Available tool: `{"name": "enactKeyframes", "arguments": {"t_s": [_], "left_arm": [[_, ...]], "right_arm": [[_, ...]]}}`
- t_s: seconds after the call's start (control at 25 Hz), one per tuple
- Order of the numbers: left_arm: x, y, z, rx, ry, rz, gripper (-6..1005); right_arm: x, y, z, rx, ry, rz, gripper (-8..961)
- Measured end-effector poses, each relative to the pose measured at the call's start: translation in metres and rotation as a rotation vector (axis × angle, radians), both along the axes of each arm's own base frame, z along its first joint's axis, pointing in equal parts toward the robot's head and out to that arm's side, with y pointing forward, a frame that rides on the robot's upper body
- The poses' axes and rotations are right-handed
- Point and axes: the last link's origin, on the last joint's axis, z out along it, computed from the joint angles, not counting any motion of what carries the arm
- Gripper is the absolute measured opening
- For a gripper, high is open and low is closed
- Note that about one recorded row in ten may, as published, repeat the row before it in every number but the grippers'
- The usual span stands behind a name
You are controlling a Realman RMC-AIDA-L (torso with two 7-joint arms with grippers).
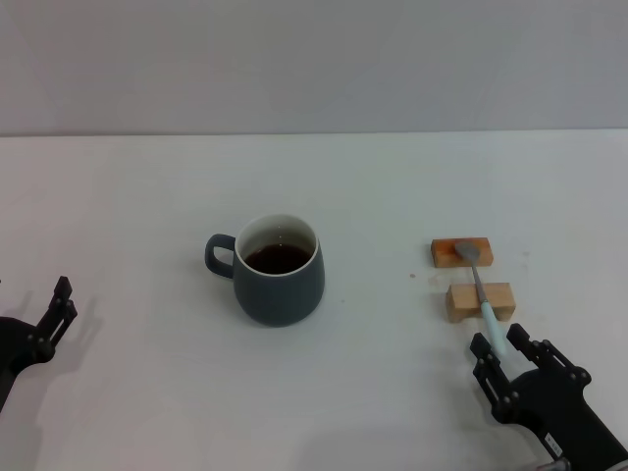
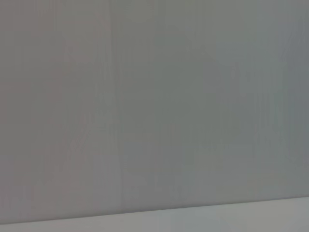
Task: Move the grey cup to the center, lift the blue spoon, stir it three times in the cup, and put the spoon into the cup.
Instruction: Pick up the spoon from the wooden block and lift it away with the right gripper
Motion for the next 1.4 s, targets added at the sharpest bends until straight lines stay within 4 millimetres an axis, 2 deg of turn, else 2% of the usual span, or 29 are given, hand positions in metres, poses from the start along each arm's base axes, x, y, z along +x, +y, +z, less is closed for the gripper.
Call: {"name": "enactKeyframes", "arguments": {"t_s": [0.64, 1.4], "left_arm": [[-0.0004, 0.0007, 0.0008, 0.005, -0.001, 0.003, 857], [-0.0013, 0.0010, 0.0021, 0.009, 0.000, 0.006, 857]], "right_arm": [[-0.0014, 0.0090, -0.0013, -0.012, -0.010, 0.001, 459], [-0.0012, 0.0095, -0.0012, -0.011, -0.010, -0.001, 412]]}}
